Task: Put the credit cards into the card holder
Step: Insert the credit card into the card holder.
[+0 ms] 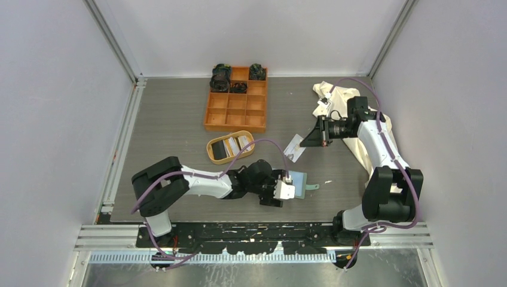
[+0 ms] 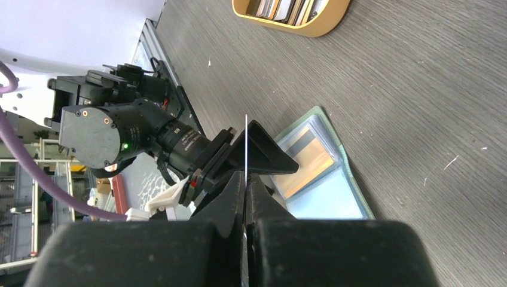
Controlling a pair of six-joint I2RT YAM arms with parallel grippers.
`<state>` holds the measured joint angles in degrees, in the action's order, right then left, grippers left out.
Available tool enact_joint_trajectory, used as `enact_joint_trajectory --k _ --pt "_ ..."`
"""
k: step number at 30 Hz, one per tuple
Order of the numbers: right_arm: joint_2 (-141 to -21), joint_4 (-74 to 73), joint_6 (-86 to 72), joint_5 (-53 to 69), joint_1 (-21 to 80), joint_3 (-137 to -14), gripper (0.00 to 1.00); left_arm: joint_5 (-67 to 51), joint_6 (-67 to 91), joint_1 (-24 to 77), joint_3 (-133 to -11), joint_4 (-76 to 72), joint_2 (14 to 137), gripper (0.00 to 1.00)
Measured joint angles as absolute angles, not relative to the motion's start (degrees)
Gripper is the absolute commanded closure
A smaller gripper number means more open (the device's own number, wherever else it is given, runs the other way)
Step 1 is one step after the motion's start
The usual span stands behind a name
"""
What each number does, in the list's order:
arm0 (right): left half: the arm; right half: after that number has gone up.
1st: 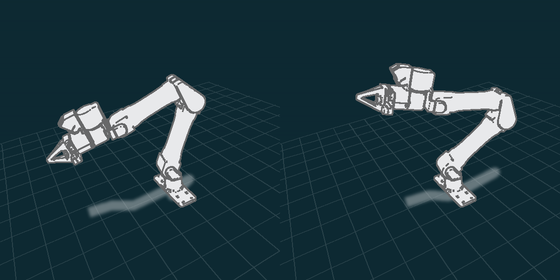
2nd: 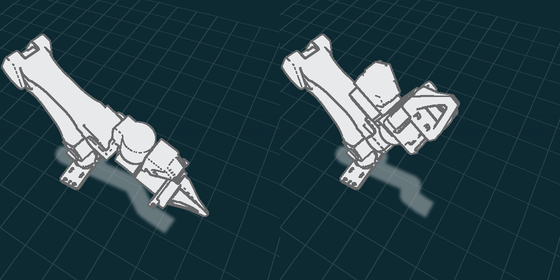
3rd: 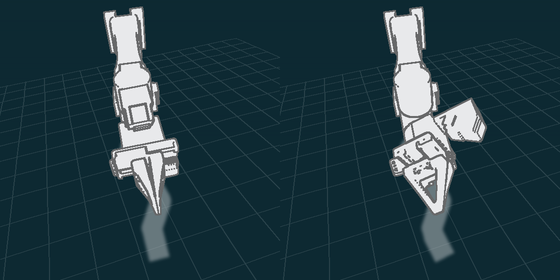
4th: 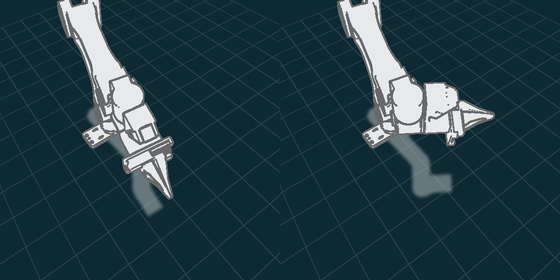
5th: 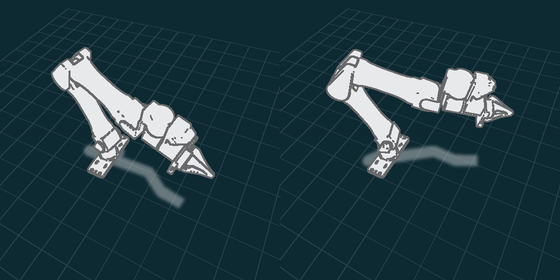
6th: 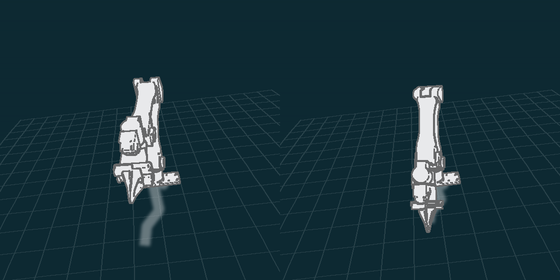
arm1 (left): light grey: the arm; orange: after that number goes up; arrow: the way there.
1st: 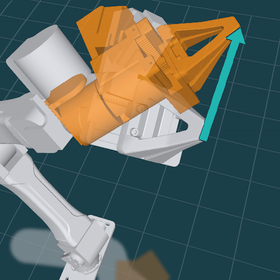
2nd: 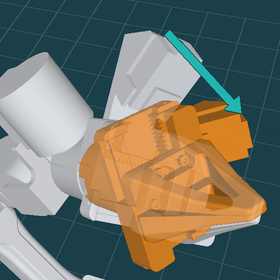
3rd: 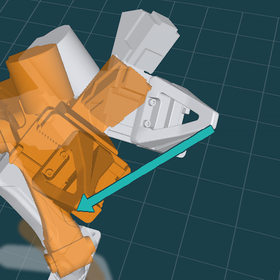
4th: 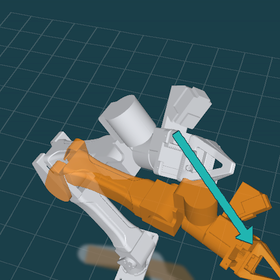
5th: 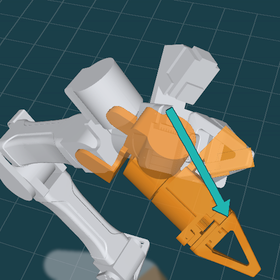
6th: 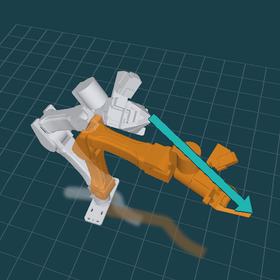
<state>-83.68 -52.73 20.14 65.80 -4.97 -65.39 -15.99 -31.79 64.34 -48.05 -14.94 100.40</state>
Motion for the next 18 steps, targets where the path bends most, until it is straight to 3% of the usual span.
enact_joint_trajectory --k 3,8,12,18 --pt "-84.1 -52.9 20.2 65.7 -5.0 -65.5 0.99 -15.2 -30.1 63.2 -49.1 -15.3 101.6 0.48" --pt "-86.2 -56.0 22.9 64.2 -5.0 -67.6 0.99 -15.3 -24.2 56.7 -50.9 -17.1 103.4 0.58" --pt "-91.0 -61.8 28.4 62.7 -5.0 -72.3 0.99 -14.5 -19.2 52.6 -53.5 -17.6 105.4 0.60" --pt "-103.4 -69.3 35.6 61.3 -4.1 -78.9 0.99 -14.3 -13.1 52.0 -52.6 -22.5 106.4 0.51"
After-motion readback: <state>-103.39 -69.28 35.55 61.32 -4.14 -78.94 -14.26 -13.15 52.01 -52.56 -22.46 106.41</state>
